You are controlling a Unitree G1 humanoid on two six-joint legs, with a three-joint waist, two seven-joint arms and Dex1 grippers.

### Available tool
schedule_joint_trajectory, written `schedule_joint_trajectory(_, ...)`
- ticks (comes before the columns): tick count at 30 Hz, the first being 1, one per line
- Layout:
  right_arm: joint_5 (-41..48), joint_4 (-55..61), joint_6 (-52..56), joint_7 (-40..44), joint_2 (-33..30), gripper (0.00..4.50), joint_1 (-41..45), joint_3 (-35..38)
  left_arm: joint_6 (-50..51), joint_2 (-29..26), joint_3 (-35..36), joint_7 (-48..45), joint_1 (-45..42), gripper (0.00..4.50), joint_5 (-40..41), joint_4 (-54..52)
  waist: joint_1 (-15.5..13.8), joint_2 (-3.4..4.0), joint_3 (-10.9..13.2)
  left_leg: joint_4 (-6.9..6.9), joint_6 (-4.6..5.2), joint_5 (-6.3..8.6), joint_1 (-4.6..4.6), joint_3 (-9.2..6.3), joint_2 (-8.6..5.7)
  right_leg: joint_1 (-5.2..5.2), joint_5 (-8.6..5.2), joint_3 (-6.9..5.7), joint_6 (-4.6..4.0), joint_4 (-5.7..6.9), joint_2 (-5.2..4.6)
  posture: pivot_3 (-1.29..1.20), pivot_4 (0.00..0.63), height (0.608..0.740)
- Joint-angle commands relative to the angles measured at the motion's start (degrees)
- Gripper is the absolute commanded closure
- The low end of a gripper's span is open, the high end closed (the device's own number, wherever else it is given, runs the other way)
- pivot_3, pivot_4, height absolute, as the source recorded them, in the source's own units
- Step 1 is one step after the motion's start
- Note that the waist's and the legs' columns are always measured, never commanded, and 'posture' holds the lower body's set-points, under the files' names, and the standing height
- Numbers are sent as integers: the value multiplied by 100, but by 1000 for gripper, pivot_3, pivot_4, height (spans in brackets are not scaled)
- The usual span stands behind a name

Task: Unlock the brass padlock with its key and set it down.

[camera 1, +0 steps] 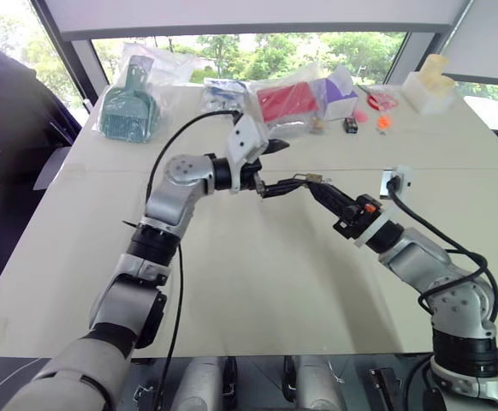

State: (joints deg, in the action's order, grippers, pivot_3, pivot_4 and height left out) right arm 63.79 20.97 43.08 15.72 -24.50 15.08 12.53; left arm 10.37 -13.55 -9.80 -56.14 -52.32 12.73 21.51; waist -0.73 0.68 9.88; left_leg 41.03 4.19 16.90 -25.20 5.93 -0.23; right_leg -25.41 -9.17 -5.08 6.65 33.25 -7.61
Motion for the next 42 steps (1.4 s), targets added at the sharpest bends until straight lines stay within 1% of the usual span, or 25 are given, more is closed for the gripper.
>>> schedule_joint_trajectory(1,117,217,-79,12,50,4500,50,152,-171,-26,59,34,-39,34,-60,-60,0,0,0,0,0,0,0,0,0,0,0,0,0,0,0,0,150,735)
schedule_joint_trajectory(12,410,405,59,37,47,4500,-33,102,-643,116,59,167,-196,34,-250,593,0,0,0,0,0,0,0,0,0,0,0,0,0,0,0,0,150,735)
schedule_joint_trajectory(21,455,504,137,23,89,4500,-174,-11,-910,368,211,400,-596,34,-231,1142,4,0,0,0,3,2,-1,0,0,-1,0,0,0,-1,-2,0,150,735)
schedule_joint_trajectory(26,442,490,114,-26,122,4500,-193,-13,-946,344,159,385,-525,34,-296,1170,-1,0,0,-1,3,2,-1,0,0,-2,1,0,1,-1,-2,0,150,735)
schedule_joint_trajectory(29,460,487,115,-59,119,4500,-208,14,-859,220,109,385,-408,34,-396,1198,1,0,0,0,3,2,-1,0,0,-2,1,0,0,-1,-3,0,150,735)
schedule_joint_trajectory(32,794,304,416,-480,70,4500,-264,120,-94,-93,108,-47,-95,34,-178,945,24,1,0,-2,3,2,0,0,1,-2,0,0,0,-1,-3,0,150,735)
schedule_joint_trajectory(34,1179,128,782,-606,-60,4500,-385,133,444,-330,136,-331,199,34,48,475,42,1,0,-6,2,2,2,0,3,-3,0,0,0,2,-1,0,150,735)
schedule_joint_trajectory(37,1472,-104,1148,-659,-258,4500,-489,127,1517,-725,170,-700,739,34,540,-591,50,1,1,-9,-4,-2,-2,1,5,-9,0,0,0,4,-2,0,150,735)
schedule_joint_trajectory(38,1528,-202,1235,-686,-305,4500,-465,119,1875,-845,191,-769,933,34,720,-958,48,1,1,-8,-24,-13,-4,1,4,-10,0,0,-1,3,-3,0,150,735)
schedule_joint_trajectory(40,1526,-432,1363,-662,-387,4500,-350,104,2400,-1007,218,-748,1365,34,1006,-1667,21,1,1,-6,-30,-16,-5,0,3,-9,-9,1,-19,1,-6,0,150,735)
schedule_joint_trajectory(42,1549,-680,1449,-595,-435,4500,-214,121,2696,-1043,238,-562,1783,34,1155,-2207,11,2,0,-3,-4,0,-3,-1,3,-6,-11,1,-21,-3,-7,0,150,735)
